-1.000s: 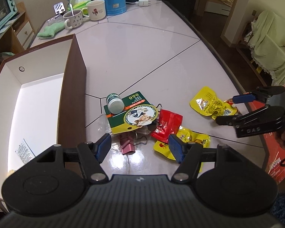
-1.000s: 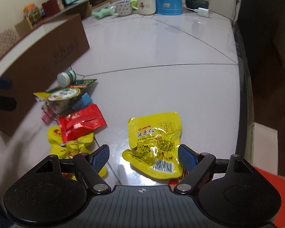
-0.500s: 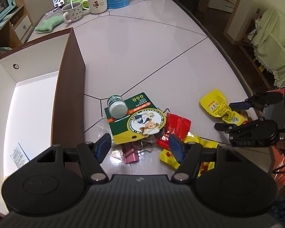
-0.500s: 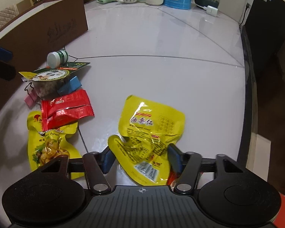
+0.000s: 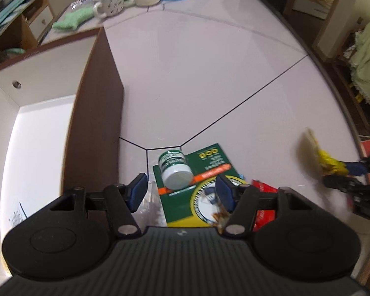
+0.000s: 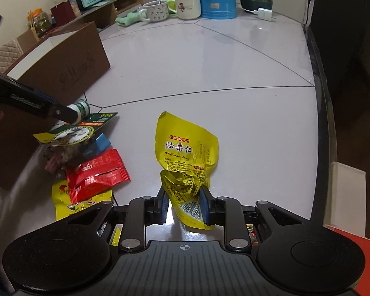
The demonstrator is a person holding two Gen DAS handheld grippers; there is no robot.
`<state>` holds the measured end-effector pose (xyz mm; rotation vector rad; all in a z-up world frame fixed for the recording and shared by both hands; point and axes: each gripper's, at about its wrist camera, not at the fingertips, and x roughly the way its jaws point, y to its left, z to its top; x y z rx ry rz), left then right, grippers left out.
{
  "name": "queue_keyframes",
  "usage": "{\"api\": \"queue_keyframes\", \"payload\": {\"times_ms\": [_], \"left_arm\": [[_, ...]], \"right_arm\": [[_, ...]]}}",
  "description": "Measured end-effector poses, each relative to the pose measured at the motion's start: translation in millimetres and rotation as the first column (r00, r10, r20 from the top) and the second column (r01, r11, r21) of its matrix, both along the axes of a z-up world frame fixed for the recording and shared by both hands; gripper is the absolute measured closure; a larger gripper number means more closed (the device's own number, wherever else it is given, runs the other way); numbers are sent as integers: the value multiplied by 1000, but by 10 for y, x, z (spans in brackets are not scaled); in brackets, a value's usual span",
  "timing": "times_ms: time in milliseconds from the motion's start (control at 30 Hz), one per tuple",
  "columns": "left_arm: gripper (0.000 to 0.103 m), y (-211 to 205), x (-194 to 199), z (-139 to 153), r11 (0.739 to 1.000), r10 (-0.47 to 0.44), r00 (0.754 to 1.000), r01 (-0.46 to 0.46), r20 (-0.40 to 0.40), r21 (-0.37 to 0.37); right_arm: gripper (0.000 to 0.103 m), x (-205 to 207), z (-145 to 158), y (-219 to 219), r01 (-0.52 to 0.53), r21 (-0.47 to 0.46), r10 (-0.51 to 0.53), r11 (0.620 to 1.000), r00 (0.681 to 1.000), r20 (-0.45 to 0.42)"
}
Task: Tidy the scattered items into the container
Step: 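Grasp the yellow snack packet with the right tool while the left tool grasps the green lip-balm tin, then carry the lip-balm tin into the box and open the left tool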
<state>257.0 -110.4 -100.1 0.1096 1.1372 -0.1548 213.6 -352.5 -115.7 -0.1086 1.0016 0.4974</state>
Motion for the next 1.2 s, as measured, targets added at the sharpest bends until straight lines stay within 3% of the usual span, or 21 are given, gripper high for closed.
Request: {"api": "queue_keyframes", "payload": {"times_ms": [367,433,467,633,1200], "left_arm": [[55,22,264,-286,998,66,997,-65,-44,22],[61,25,294,-300,997,71,996,-71,-47,15],[70,24,305,-306,997,73,996,-72,-47,13],[74,-11,262,-284,998,56,998,-55,-30,15],[74,39,-107,434,1000,18,992,-16,122,-16]], "right_arm": [[78,91,32,-141,74,103,-69,992,996,-58],[78,98,36,-138,78,104,-72,991,996,-59],[78,105,35,-133,79,105,-73,991,996,-59],[78,114,53,-156,100,111,-95,989,994,-53],[78,-46,501,-59,63,182,-73,981,996,47]]}}
